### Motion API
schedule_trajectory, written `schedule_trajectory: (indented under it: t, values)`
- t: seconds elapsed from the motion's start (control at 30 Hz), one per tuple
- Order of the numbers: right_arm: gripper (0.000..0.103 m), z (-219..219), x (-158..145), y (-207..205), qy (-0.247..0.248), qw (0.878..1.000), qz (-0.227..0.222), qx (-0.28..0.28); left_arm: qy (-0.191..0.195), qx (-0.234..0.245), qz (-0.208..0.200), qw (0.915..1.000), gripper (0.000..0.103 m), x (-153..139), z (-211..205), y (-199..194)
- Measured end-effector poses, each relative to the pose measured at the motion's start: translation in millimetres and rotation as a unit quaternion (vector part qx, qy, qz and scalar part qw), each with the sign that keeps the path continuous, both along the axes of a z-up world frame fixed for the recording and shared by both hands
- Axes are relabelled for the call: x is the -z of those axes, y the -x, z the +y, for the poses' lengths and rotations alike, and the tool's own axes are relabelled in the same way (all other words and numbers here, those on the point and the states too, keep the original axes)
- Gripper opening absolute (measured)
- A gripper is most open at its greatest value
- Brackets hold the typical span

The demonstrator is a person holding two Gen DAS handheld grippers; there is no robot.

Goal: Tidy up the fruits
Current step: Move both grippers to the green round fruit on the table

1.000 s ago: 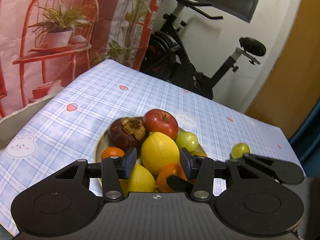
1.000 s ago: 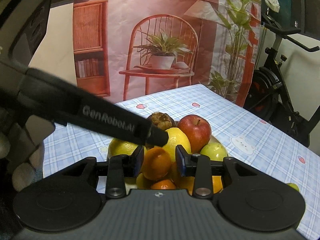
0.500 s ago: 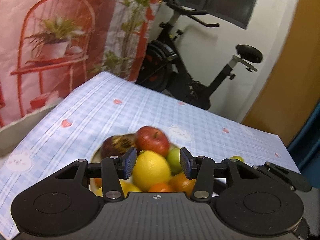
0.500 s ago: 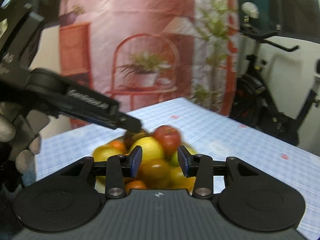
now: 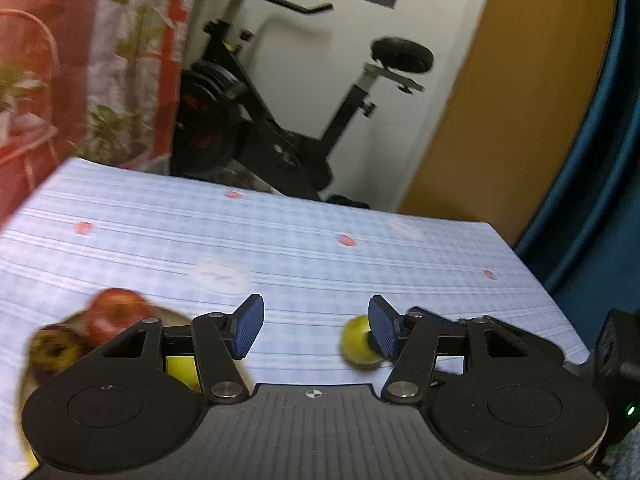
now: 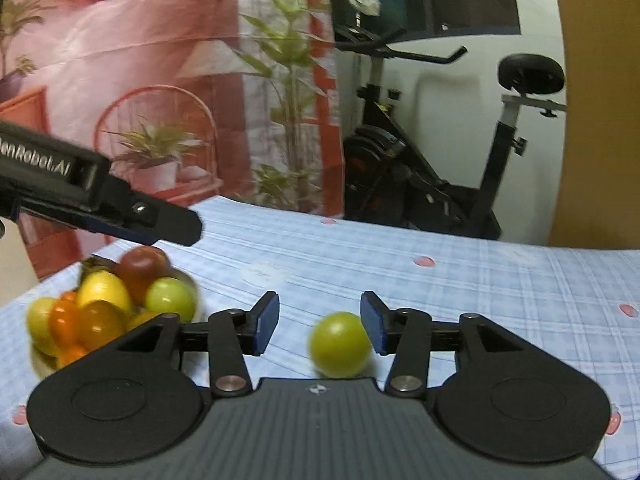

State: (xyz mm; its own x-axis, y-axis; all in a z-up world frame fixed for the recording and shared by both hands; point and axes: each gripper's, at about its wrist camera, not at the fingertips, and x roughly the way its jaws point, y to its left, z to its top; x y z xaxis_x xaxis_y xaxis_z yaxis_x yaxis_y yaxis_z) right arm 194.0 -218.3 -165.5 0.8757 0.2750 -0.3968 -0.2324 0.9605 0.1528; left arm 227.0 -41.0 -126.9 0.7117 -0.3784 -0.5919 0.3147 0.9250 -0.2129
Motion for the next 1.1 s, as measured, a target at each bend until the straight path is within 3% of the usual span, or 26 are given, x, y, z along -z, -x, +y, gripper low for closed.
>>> schedule_trajectory:
  t: [0.3,0.5,0.9,1.1]
  values:
    - [0.056,-2.1,20.0,-21.0,0.004,0.999,0.045,-0.004,0.014,0.034,0.081,0.9961,0.064,37.0,-33.8,-38.9]
    - [0.056,-1.7,26.7,-29.7,0.004,0.997,0.071,-0.008,0.012,0.031,0.104,0.994,0.064,58.0,-47.2,-55.9]
    - [0.052,-6.9,30.5,-36.8,-0.014,0.996,0.086,-0.008,0.003,0.023,0.119,0.9926,0.063,78.3,-60.4,-70.1]
    - [0.049,-7.9,30.6,-35.5,-0.019,0.996,0.086,-0.013,0.02,0.019,0.123,0.9921,0.05,79.7,-55.0,-65.0]
